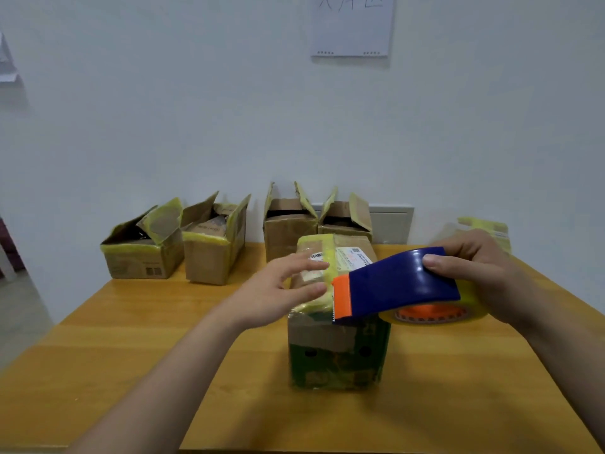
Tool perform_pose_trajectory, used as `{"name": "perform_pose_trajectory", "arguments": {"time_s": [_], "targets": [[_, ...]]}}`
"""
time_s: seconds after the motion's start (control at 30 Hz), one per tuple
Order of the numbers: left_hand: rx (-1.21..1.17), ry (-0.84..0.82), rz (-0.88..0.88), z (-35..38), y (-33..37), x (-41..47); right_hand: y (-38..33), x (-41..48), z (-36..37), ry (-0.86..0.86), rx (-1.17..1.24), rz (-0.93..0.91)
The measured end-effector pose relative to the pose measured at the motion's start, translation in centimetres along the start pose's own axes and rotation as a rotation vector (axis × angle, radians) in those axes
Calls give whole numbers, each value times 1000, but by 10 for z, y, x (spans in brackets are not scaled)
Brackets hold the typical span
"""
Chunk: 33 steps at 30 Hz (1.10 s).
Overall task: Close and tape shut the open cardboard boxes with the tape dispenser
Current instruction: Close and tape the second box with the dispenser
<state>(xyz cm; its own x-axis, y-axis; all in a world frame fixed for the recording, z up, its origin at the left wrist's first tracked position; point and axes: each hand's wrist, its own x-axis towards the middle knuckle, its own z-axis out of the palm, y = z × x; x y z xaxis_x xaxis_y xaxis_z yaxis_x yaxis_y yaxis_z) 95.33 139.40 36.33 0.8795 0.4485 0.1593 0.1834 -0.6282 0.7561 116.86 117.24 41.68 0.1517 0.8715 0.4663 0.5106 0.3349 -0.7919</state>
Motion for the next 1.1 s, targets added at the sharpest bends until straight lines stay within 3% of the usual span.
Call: {"name": "perform_pose_trajectory", "arguments": {"time_s": [0.1,0.53,0.8,0.97,1.1], "targets": [[-57,-94,29,15,-11,5,1,-1,-2,-7,-1,36],[-67,-103,20,14,-24,8,5,-10,-21,1,-54,116],[-56,-102,10,12,-16,5,14,-21,-41,100,-72,111],[135,-87,-51,2,14,9,15,-21,-37,103,-71,129],[368,-41,57,16,40,25,12,-19,-36,72,-68,120]]}}
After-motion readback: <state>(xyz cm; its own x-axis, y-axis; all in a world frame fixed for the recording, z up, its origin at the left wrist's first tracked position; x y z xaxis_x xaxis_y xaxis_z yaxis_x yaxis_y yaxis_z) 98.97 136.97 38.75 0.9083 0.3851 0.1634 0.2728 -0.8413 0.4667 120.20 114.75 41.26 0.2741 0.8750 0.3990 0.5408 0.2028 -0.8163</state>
